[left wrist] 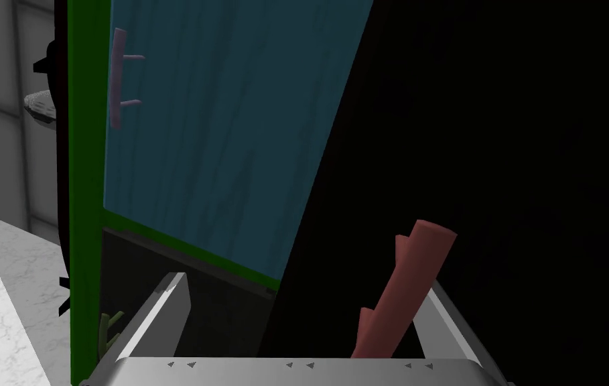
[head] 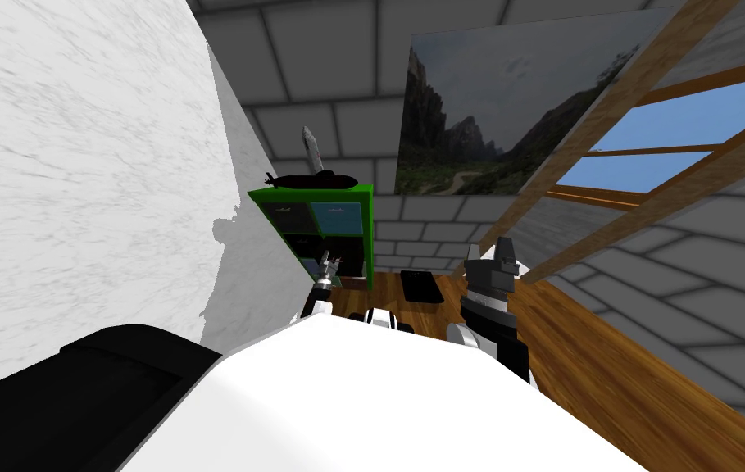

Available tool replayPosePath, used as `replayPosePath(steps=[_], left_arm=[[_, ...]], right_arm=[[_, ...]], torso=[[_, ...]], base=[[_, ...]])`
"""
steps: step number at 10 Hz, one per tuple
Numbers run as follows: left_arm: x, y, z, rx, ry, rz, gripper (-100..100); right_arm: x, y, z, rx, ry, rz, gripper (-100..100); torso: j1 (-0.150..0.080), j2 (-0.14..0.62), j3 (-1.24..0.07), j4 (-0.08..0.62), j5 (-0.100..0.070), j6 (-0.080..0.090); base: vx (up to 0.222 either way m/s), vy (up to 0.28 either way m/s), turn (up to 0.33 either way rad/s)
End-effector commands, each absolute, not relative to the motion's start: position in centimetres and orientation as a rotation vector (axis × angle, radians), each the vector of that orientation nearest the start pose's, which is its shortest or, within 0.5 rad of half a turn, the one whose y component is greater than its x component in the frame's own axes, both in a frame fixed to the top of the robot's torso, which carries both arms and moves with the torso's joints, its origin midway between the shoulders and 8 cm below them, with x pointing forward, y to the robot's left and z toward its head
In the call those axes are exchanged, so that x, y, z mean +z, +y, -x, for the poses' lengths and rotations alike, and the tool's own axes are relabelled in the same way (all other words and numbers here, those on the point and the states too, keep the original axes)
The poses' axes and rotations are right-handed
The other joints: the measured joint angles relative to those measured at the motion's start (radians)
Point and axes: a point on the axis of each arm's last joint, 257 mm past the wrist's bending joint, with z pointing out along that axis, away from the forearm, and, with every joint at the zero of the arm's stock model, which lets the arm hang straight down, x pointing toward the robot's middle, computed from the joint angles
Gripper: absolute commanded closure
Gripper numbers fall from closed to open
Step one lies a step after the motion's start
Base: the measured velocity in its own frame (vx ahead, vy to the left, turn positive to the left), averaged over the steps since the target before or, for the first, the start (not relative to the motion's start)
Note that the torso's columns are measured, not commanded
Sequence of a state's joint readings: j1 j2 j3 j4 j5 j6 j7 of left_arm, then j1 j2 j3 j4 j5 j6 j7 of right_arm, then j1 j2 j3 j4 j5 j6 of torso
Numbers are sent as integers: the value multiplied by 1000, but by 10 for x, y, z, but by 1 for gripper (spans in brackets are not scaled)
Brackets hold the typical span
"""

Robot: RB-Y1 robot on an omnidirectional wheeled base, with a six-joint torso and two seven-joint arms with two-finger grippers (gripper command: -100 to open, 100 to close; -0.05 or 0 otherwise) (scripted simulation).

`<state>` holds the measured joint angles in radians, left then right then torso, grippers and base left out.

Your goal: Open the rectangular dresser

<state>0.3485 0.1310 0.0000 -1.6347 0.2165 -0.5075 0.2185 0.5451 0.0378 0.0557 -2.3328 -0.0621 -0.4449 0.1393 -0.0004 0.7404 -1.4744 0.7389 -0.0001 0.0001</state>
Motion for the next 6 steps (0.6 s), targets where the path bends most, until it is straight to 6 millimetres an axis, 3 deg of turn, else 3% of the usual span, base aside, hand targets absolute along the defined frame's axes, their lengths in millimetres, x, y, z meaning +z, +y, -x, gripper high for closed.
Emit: replayPosePath(steps=[1, 2, 3, 4, 6], left_arm=[[-209, 326, -427, -1429, 803, 1246, -100], [-203, 326, -429, -1431, 805, 1246, -100], [-215, 326, -427, -1420, 814, 1263, -100], [-216, 326, -427, -1417, 817, 1268, 0], [-219, 326, -427, -1413, 821, 1274, 0]], right_arm=[[23, -277, -341, 1242, 612, -712, 0], [23, -277, -341, 1242, 612, -712, 0], [23, -277, -341, 1242, 612, -712, 0], [23, -277, -341, 1242, 612, -712, 0], [23, -277, -341, 1242, 612, -712, 0]], torso=[[0, -1, -1, 1, -1, 0], [-1, 0, -1, 3, -3, -1], [-3, 2, 0, 5, -4, 0], [-2, 2, 1, 3, -2, 0], [-1, 0, 0, 1, -1, 0]], base=[[-27, -25, 8], [-15, -21, 20], [0, 0, 0], [0, 0, 0], [0, 0, 0]])
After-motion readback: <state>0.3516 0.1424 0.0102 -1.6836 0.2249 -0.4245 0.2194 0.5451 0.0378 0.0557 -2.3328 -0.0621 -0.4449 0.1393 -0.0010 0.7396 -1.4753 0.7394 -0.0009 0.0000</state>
